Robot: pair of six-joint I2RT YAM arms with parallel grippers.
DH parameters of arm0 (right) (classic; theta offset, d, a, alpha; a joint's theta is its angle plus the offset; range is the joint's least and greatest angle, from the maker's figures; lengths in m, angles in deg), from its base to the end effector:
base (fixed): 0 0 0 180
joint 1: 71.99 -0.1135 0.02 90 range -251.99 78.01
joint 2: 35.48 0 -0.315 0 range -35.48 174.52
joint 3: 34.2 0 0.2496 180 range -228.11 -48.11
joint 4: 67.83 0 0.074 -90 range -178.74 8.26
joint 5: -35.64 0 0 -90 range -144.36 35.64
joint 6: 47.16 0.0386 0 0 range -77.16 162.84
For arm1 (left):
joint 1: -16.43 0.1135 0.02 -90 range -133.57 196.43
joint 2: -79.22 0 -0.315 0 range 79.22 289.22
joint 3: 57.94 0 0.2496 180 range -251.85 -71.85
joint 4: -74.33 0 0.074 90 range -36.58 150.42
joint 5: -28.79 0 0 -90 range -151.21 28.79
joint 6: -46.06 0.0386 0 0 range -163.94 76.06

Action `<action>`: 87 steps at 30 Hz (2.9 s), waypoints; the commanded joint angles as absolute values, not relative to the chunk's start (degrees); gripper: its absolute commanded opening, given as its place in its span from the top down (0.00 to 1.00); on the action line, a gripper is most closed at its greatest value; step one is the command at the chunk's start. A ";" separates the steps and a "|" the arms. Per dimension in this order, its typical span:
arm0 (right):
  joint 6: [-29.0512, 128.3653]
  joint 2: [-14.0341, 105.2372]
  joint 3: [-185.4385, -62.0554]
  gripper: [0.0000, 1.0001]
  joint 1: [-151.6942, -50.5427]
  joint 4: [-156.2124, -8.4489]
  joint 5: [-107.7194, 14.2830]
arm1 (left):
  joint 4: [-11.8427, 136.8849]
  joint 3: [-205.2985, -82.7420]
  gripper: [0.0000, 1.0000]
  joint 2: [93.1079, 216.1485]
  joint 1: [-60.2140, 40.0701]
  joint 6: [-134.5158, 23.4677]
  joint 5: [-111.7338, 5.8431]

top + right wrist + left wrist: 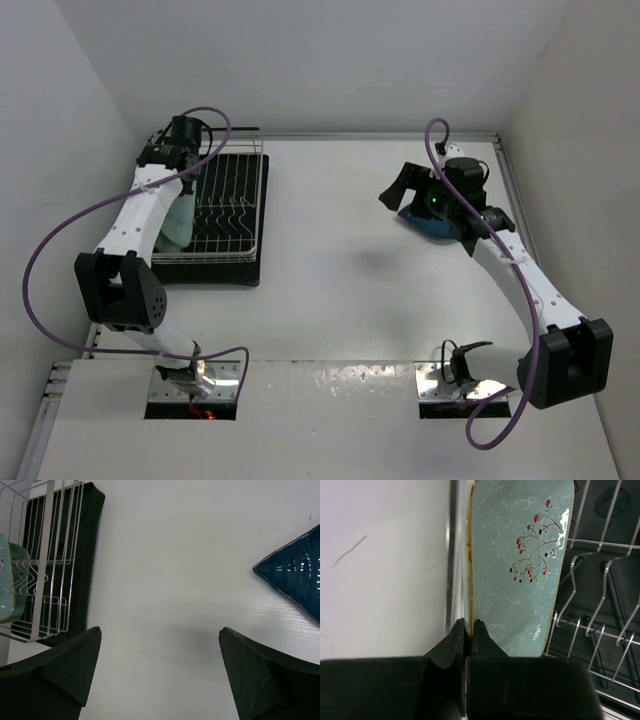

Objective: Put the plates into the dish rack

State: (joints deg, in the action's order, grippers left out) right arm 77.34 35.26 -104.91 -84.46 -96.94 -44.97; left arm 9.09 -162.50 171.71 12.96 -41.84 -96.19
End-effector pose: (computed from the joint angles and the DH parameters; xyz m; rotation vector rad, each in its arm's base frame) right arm 0.2560 0.0631 0.3562 0.3075 2.1197 0.6620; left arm 0.3418 0.0014 0.3958 -0.1347 2.4059 0.7456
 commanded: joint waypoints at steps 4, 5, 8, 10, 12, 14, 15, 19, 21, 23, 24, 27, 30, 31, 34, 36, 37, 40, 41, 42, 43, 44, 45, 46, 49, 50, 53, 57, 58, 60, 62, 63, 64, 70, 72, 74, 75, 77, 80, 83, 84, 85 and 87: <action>77.38 33.87 -105.15 0.00 -83.94 -96.50 -45.22 | 14.71 -158.61 1.00 169.40 12.56 -40.78 -97.51; 77.21 34.04 -105.15 0.00 -83.86 -96.41 -45.04 | 14.71 -158.60 1.00 170.01 12.56 -40.78 -97.51; 77.30 34.13 -105.33 0.00 -83.86 -96.68 -45.04 | 15.42 -157.28 1.00 171.24 12.56 -41.31 -96.55; 77.38 34.13 -105.42 0.00 -83.77 -96.59 -45.04 | 15.42 -157.28 1.00 171.24 13.08 -41.31 -93.92; 77.38 34.48 -105.50 0.00 -83.51 -96.85 -45.22 | 14.90 -156.67 1.00 171.24 13.09 -40.70 -92.07; 77.30 34.74 -105.42 0.00 -83.86 -96.94 -45.22 | 14.89 -156.14 1.00 171.24 13.61 -40.69 -90.83; 77.38 35.01 -105.42 0.00 -83.60 -96.94 -45.22 | 14.89 -156.14 1.00 171.24 13.62 -40.69 -90.83; 77.73 36.24 -105.33 0.00 -83.51 -96.94 -44.43 | 14.89 -156.14 0.97 172.47 14.75 -40.17 -88.64; 77.91 37.11 -105.42 0.00 -83.33 -97.03 -43.73 | 14.89 -156.14 0.78 173.09 14.76 -39.55 -87.49; 78.08 37.38 -105.33 0.00 -83.15 -96.85 -43.55 | 13.84 -158.24 0.65 173.70 14.76 -39.02 -86.09; 78.09 37.47 -105.33 0.00 -82.89 -97.29 -43.37 | 13.84 -158.86 0.62 174.23 14.76 -39.02 -86.08; 77.82 37.64 -105.15 0.00 -82.45 -97.12 -43.46 | 12.79 -161.49 0.58 174.76 14.76 -39.02 -85.46; 77.56 37.73 -105.15 0.00 -81.58 -97.73 -43.55 | 12.08 -164.48 0.57 175.37 14.76 -39.02 -85.46; 77.39 37.82 -104.72 0.00 -81.31 -98.17 -43.55 | 11.29 -166.49 0.54 175.37 14.76 -39.02 -85.46; 78.26 39.39 -104.89 0.00 -77.89 -100.01 -43.20 | 9.97 -169.92 0.45 175.37 14.76 -39.02 -84.33; 79.83 40.54 -105.59 0.00 -75.17 -102.55 -44.85 | 9.44 -173.35 0.33 175.37 14.76 -39.02 -83.01; 81.41 42.46 -105.85 0.00 -72.81 -103.52 -45.82 | 9.44 -174.32 0.30 174.85 14.76 -39.02 -82.48; 85.62 46.16 -105.07 0.00 -65.33 -106.34 -48.73 | 9.44 -176.43 0.20 173.45 13.62 -36.84 -78.71; 86.17 48.09 -104.98 0.00 -63.92 -106.08 -48.91 | 9.44 -176.44 0.18 173.44 12.75 -36.83 -76.43; 87.56 49.15 -104.63 0.00 -60.34 -105.73 -49.00 | 9.44 -176.44 0.18 172.83 12.21 -35.87 -75.54; 88.01 51.42 -104.80 0.00 -59.43 -105.38 -49.00 | 9.44 -176.44 0.18 172.30 11.60 -35.25 -74.75; 88.02 53.79 -105.67 0.00 -58.64 -105.12 -49.00 | 9.44 -175.83 0.18 172.30 10.20 -34.72 -74.74; 87.67 54.95 -107.16 0.00 -57.41 -105.38 -49.35 | 9.44 -175.04 0.18 172.30 9.49 -34.11 -74.74; 87.75 57.92 -107.78 0.00 -57.31 -105.81 -50.92 | 9.44 -175.03 0.18 172.30 8.96 -34.10 -74.74; 90.55 60.23 -107.71 0.03 -56.26 -104.07 -53.56 | 9.44 -173.89 0.18 172.30 7.81 -34.10 -74.74; 91.87 62.41 -107.35 0.05 -56.09 -101.97 -53.48 | 9.44 -173.89 0.18 172.30 7.81 -34.10 -74.74; 94.42 68.03 -107.96 0.09 -55.29 -97.05 -51.38 | 9.44 -173.89 0.18 172.83 7.29 -34.10 -74.74; 95.67 74.11 -111.30 0.16 -55.20 -94.58 -50.49 | 9.44 -174.41 0.18 173.35 6.76 -33.05 -74.74; 95.40 75.51 -111.57 0.18 -55.20 -93.87 -49.10 | 9.44 -174.42 0.18 173.35 6.76 -33.05 -74.22; 95.14 77.36 -112.88 0.29 -55.12 -93.25 -48.56 | 8.91 -174.42 0.18 173.35 6.24 -32.34 -73.69; 95.05 78.86 -113.94 0.39 -55.20 -94.30 -48.29 | 8.91 -174.42 0.18 173.35 6.23 -32.34 -73.07; 95.14 79.21 -113.68 0.51 -55.20 -93.87 -48.29 | 8.30 -174.42 0.18 173.35 5.71 -31.73 -72.38; 95.31 79.22 -112.98 0.59 -55.03 -93.52 -48.21 | 8.30 -174.42 0.18 173.88 5.70 -31.73 -72.37; 90.94 79.31 -113.15 1.00 -55.55 -92.37 -44.96 | 7.24 -175.47 0.14 175.02 3.87 -31.20 -67.73; 87.50 76.78 -112.89 1.00 -57.04 -92.55 -43.73 | 6.11 -176.00 0.09 175.02 3.34 -30.68 -65.61; 82.77 74.22 -111.93 1.00 -59.06 -92.11 -43.64 | 5.40 -176.00 0.05 175.73 2.11 -30.06 -62.53; 80.40 69.51 -111.05 1.00 -60.55 -91.67 -43.55 | 5.40 -176.52 0.04 176.25 1.49 -30.06 -61.74; 78.54 65.79 -108.68 1.00 -62.14 -90.35 -43.46 | 4.87 -176.53 0.02 176.78 -0.44 -30.06 -59.02; 75.19 54.48 -106.92 1.00 -66.53 -88.50 -41.27 | 4.87 -178.71 0.02 177.48 -3.33 -30.06 -53.59; 73.17 49.44 -106.65 1.00 -71.10 -87.36 -35.46 | 4.26 -181.62 0.02 178.80 -5.89 -30.06 -47.42; 72.99 48.55 -106.39 1.00 -71.55 -87.01 -34.59 | 4.26 -182.24 0.02 179.41 -6.51 -30.06 -45.84; 72.38 47.59 -105.95 1.00 -75.21 -86.92 -32.32 | 4.26 -182.85 0.02 179.42 -6.51 -30.06 -44.09; 72.55 44.18 -103.94 1.00 -77.51 -85.09 -28.81 | 4.26 -184.17 0.02 181.34 -7.91 -31.19 -38.57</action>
